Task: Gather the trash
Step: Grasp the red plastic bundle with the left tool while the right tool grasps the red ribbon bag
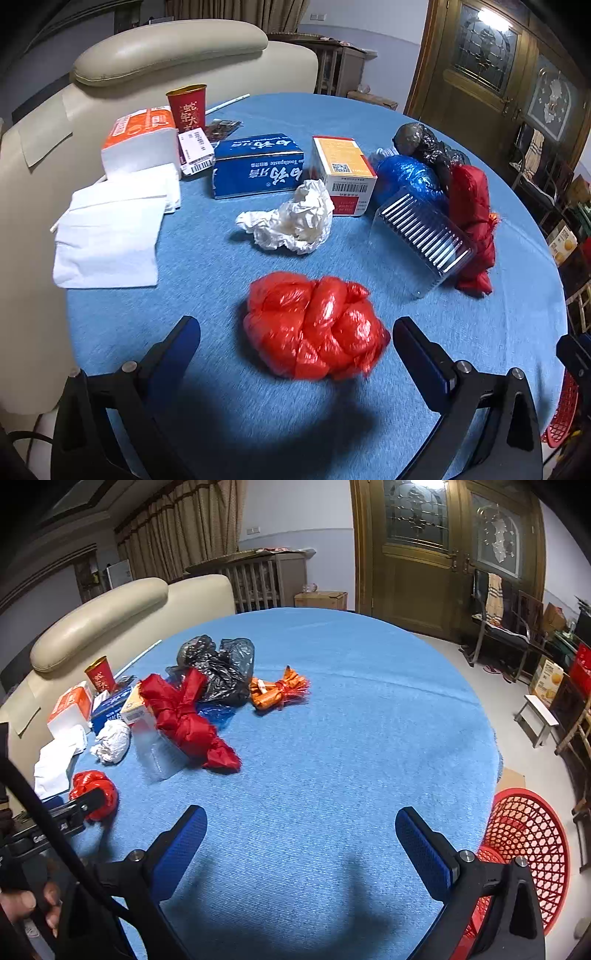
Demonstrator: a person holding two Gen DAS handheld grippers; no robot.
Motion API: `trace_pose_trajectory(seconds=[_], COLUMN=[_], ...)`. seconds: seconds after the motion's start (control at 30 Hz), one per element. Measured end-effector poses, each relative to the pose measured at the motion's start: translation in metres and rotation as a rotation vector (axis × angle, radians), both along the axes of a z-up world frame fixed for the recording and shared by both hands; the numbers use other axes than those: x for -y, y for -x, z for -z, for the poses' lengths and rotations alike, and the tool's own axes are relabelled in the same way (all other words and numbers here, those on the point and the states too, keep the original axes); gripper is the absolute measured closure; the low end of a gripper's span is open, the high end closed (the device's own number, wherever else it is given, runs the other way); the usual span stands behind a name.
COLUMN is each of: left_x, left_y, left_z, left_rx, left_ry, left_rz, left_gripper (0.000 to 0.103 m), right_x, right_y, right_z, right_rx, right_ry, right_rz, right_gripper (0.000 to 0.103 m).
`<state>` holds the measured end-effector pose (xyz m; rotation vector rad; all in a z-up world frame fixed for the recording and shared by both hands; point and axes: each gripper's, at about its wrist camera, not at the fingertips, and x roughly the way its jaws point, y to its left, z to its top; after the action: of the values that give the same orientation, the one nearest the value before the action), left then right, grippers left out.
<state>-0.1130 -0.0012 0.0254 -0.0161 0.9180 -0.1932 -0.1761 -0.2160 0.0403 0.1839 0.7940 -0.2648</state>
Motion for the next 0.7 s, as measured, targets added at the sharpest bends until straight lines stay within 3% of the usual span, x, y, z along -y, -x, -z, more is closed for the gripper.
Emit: trace_pose_trajectory(seconds=[0.07, 0.33, 0.57, 0.7], left_x=[0.003, -0.004, -0.014, -0.019], left_y=[-0.005, 0.000, 0.006, 0.004], left_z=[0.007, 0.006, 0.000, 0.001], left_rx=[-0.028, -0.022, -0.006, -0.006], left_ry=[0.014, 0.044, 0.050, 0.058], left_rz=[0.040, 0.055, 0.035, 0.025], left_gripper=[0.032, 0.036, 0.036, 0.036], right_x=[-0.001, -0.008, -0.011, -0.044], right_y=[-0.003, -0.027, -0.060, -0.064], right_z=[0.000, -0.006, -0.018, -0.017], right_rx=[0.001, 0.015, 0.027, 0.023], right_ry=[0.002, -0.039, -0.162, -0.096], right_rz=[-0.011, -0.091, -0.137, -0.254], right_gripper=[0.000, 0.000, 0.000, 0.000])
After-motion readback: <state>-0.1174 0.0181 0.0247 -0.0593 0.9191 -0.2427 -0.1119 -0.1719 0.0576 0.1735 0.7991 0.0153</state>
